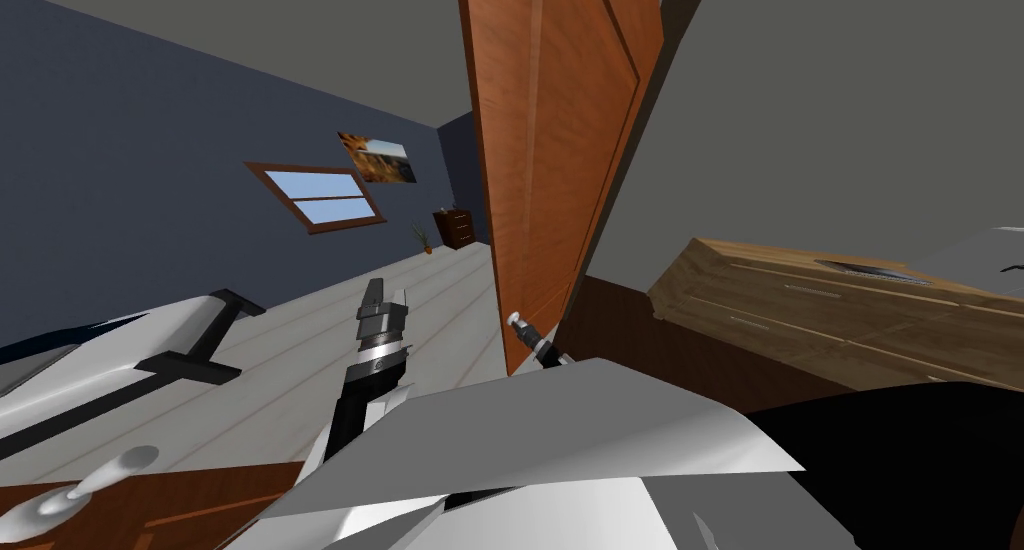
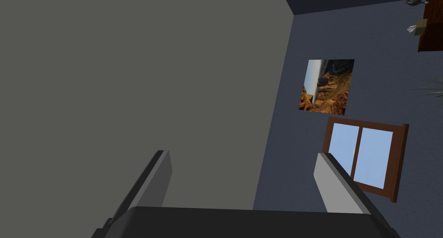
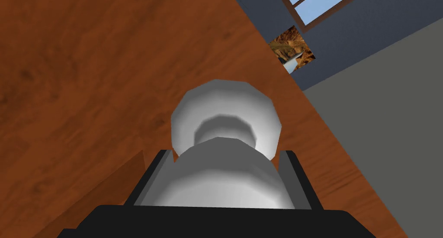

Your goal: Push the door open

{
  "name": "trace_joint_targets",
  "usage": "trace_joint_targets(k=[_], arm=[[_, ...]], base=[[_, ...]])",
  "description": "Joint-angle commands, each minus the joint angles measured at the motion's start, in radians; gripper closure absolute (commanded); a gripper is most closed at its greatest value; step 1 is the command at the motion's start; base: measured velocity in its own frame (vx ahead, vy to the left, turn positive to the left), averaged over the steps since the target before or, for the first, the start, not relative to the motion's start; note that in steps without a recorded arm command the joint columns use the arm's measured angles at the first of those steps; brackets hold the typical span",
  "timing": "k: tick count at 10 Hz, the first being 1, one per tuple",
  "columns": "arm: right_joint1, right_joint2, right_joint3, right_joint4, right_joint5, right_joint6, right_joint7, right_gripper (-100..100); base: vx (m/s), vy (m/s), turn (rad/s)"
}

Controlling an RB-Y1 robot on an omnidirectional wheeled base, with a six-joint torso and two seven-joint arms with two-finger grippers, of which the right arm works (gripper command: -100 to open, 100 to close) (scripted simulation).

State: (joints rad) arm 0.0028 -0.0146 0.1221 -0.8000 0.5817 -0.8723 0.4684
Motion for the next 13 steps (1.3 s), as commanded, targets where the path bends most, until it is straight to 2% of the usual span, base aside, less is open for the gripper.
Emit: trace_joint_targets(k=[1,2,6,9,10,11,12,13], arm=[[-0.007,-0.012,-0.001,-0.013,-0.020,0.012,-0.050,100],[-0.007,-0.012,-0.001,-0.013,-0.020,0.012,-0.059,100],[-0.019,-0.020,0.019,0.000,-0.065,0.016,-0.176,100],[-0.023,-0.022,0.026,0.004,-0.081,0.017,-0.222,100],[-0.027,-0.025,0.033,0.009,-0.097,0.018,-0.261,100],[-0.027,-0.025,0.033,0.009,-0.097,0.018,-0.264,100],[-0.032,-0.027,0.040,0.013,-0.113,0.020,-0.303,100],[-0.032,-0.027,0.040,0.013,-0.113,0.020,-0.305,100]], base=[[0.025,0.030,-0.039],[0.022,0.022,-0.025],[0.036,0.032,-0.037],[0.033,0.029,-0.022],[0.032,0.030,-0.043],[0.025,0.029,-0.022],[0.038,0.026,-0.025],[0.033,0.020,-0.030]])
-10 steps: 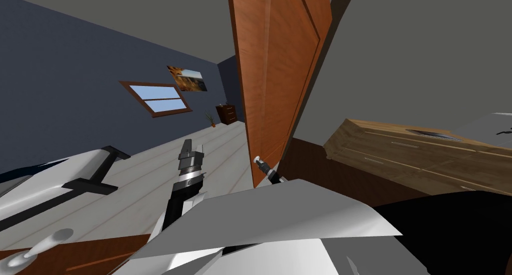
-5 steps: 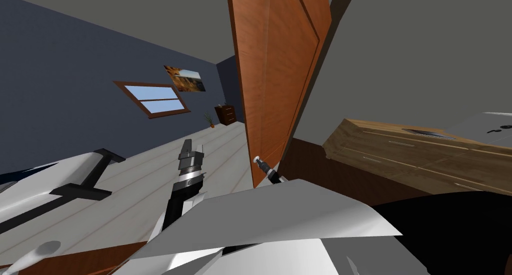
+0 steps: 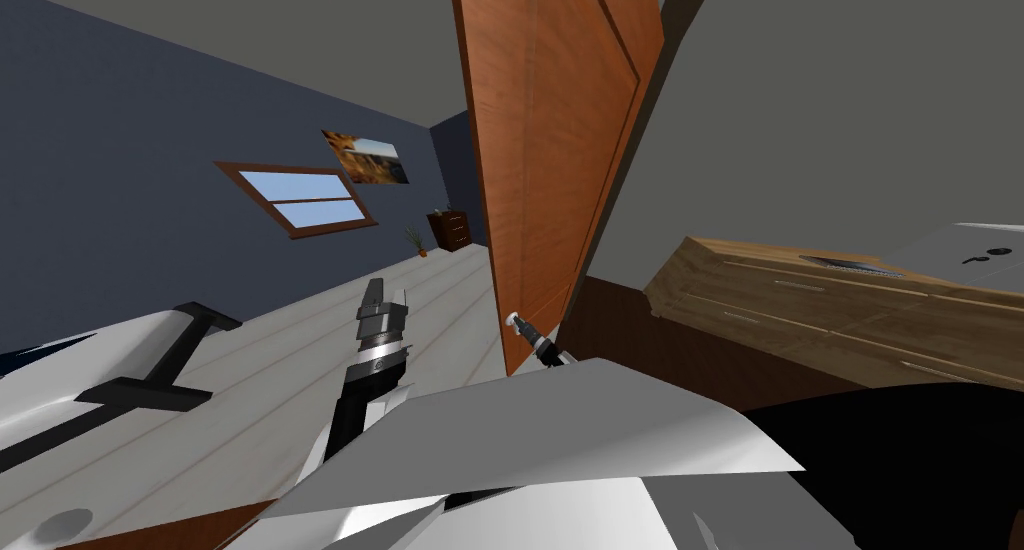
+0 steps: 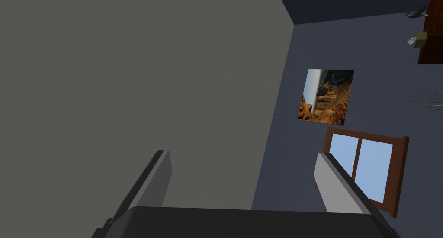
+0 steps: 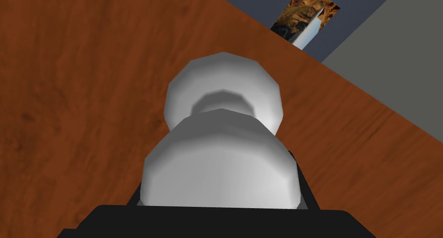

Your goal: Push the door open

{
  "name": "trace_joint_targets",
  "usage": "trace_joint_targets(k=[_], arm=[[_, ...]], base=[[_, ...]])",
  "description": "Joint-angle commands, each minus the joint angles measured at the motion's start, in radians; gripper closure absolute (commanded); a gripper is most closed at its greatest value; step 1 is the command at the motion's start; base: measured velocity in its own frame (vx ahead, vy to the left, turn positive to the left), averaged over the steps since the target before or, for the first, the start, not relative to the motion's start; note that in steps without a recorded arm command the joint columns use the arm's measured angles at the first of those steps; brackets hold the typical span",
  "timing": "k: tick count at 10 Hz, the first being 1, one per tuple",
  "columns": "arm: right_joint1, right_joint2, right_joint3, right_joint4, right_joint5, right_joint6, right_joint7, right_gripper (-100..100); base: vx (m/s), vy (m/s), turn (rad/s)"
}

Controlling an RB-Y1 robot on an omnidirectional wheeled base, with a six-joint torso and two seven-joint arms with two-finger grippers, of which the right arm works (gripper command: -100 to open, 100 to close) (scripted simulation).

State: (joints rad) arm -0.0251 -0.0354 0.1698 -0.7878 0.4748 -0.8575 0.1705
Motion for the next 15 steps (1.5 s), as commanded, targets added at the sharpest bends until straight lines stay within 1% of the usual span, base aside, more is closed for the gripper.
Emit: trace_joint_targets(k=[1,2,3,4,5,6,7,8,9,10,11,12,13,14,15], arm=[[-0.008,-0.008,0.000,0.006,-0.022,0.006,-0.048,100],[-0.012,-0.010,0.007,0.010,-0.039,0.007,-0.076,100],[-0.012,-0.010,0.007,0.010,-0.039,0.007,-0.090,100],[-0.017,-0.012,0.015,0.015,-0.056,0.009,-0.126,100],[-0.017,-0.012,0.015,0.015,-0.056,0.009,-0.131,100],[-0.021,-0.014,0.022,0.020,-0.073,0.010,-0.170,100],[-0.021,-0.014,0.022,0.020,-0.073,0.010,-0.172,100],[-0.026,-0.015,0.030,0.025,-0.090,0.011,-0.211,100],[-0.026,-0.015,0.030,0.025,-0.090,0.011,-0.214,100],[-0.030,-0.017,0.037,0.029,-0.107,0.013,-0.255,100],[-0.035,-0.018,0.045,0.034,-0.124,0.014,-0.282,100],[-0.035,-0.018,0.045,0.034,-0.124,0.014,-0.297,100],[-0.039,-0.019,0.053,0.039,-0.142,0.015,-0.333,100],[-0.039,-0.019,0.053,0.039,-0.142,0.015,-0.338,100],[-0.044,-0.020,0.060,0.044,-0.159,0.017,-0.378,100]], base=[[0.032,0.025,-0.032],[0.044,0.048,-0.058],[0.036,0.044,-0.038],[0.038,0.044,-0.037],[0.029,0.028,-0.029],[0.031,0.029,-0.047],[0.030,0.025,-0.019],[0.033,0.028,-0.044],[0.026,0.025,-0.020],[0.030,0.028,-0.040],[0.049,0.053,-0.079],[0.040,0.039,-0.027],[0.032,0.034,-0.033],[0.033,0.024,-0.026],[0.037,0.036,-0.040]])
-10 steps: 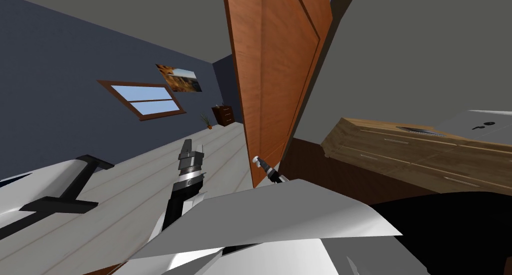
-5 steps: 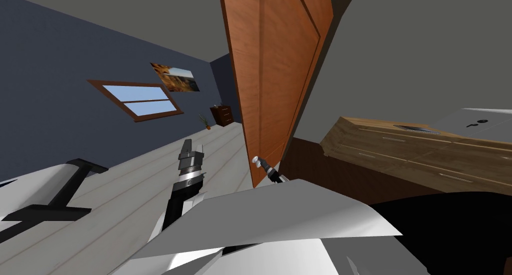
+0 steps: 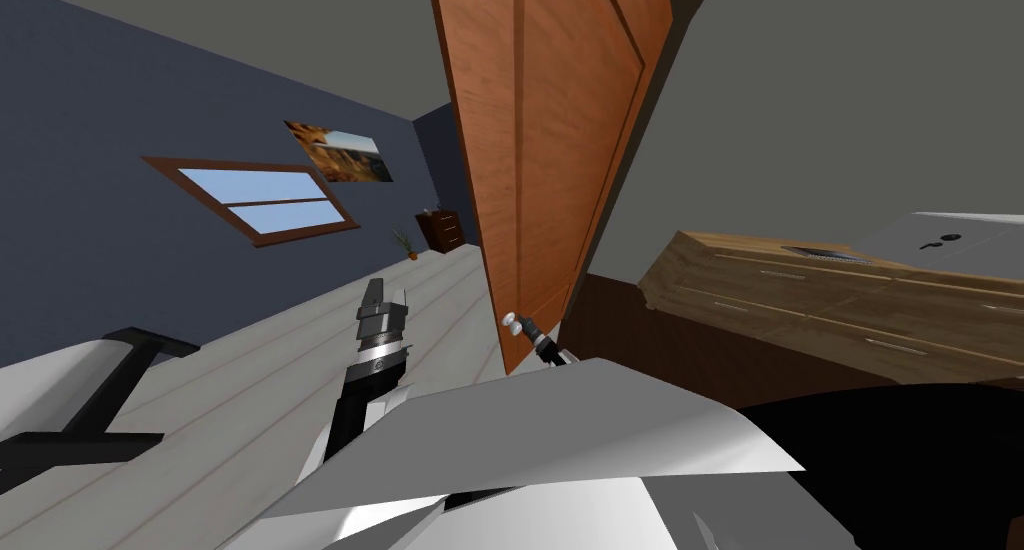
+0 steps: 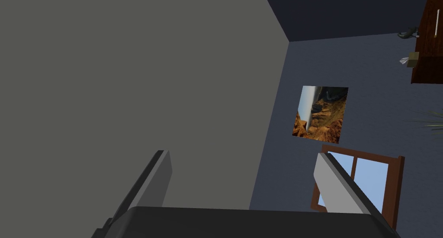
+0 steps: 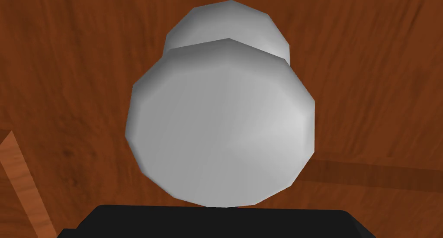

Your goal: Push the door open

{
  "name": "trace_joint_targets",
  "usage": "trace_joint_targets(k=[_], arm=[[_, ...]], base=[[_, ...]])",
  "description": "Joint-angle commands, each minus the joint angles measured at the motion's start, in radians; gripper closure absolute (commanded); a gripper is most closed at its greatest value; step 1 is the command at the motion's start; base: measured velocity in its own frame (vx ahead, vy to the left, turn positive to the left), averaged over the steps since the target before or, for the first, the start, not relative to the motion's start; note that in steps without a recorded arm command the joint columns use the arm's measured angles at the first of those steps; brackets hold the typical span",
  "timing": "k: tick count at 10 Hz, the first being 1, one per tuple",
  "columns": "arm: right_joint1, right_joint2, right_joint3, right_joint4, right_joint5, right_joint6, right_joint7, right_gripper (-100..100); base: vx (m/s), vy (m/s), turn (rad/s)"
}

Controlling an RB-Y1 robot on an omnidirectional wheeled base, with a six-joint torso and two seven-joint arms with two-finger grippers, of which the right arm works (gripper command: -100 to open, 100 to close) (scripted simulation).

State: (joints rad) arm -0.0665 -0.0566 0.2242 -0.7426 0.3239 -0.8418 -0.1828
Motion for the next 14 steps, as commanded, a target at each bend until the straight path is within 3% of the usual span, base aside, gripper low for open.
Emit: trace_joint_targets(k=[1,14], arm=[[0.004,-0.002,0.008,-0.004,-0.018,0.002,-0.037,-100],[0.042,-0.004,0.080,-0.038,-0.175,0.023,-0.359,-100]], base=[[0.002,-0.002,0.027],[-0.038,-0.041,0.048]])
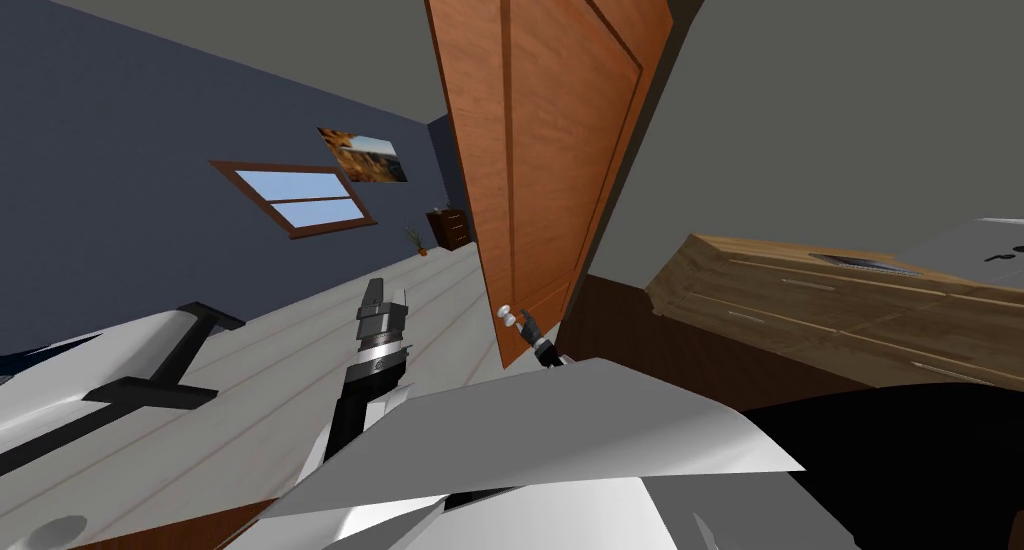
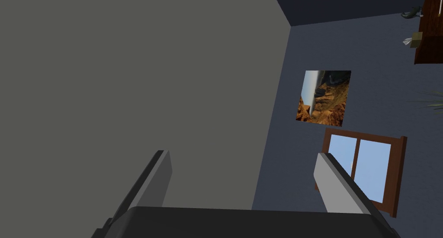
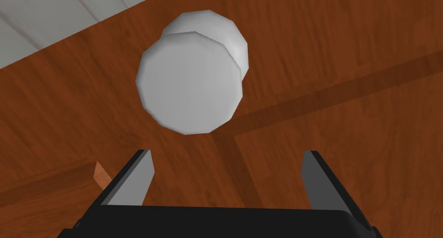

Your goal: Push the door open

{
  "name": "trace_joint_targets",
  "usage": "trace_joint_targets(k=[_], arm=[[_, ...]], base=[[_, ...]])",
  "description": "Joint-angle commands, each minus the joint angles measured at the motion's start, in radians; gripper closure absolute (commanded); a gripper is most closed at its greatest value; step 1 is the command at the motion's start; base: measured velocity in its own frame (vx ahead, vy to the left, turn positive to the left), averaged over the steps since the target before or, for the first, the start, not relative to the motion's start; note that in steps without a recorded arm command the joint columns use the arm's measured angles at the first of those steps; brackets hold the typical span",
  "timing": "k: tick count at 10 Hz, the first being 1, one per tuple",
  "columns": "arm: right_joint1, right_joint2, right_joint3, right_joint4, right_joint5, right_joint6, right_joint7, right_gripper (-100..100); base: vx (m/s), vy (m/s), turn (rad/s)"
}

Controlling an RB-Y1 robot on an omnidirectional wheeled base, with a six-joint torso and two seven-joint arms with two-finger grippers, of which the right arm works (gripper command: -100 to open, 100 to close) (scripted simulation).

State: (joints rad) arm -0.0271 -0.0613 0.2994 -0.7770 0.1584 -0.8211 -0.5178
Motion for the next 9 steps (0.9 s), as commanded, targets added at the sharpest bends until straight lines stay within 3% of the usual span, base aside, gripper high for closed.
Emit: trace_joint_targets(k=[1,7,9], arm=[[0.008,0.002,0.013,-0.008,-0.029,0.005,-0.050,-100],[0.022,0.009,0.041,-0.021,-0.088,0.012,-0.186,-100],[0.032,0.015,0.059,-0.029,-0.129,0.018,-0.251,-100]], base=[[-0.046,-0.057,0.078],[-0.038,-0.038,0.044],[-0.041,-0.029,0.064]])
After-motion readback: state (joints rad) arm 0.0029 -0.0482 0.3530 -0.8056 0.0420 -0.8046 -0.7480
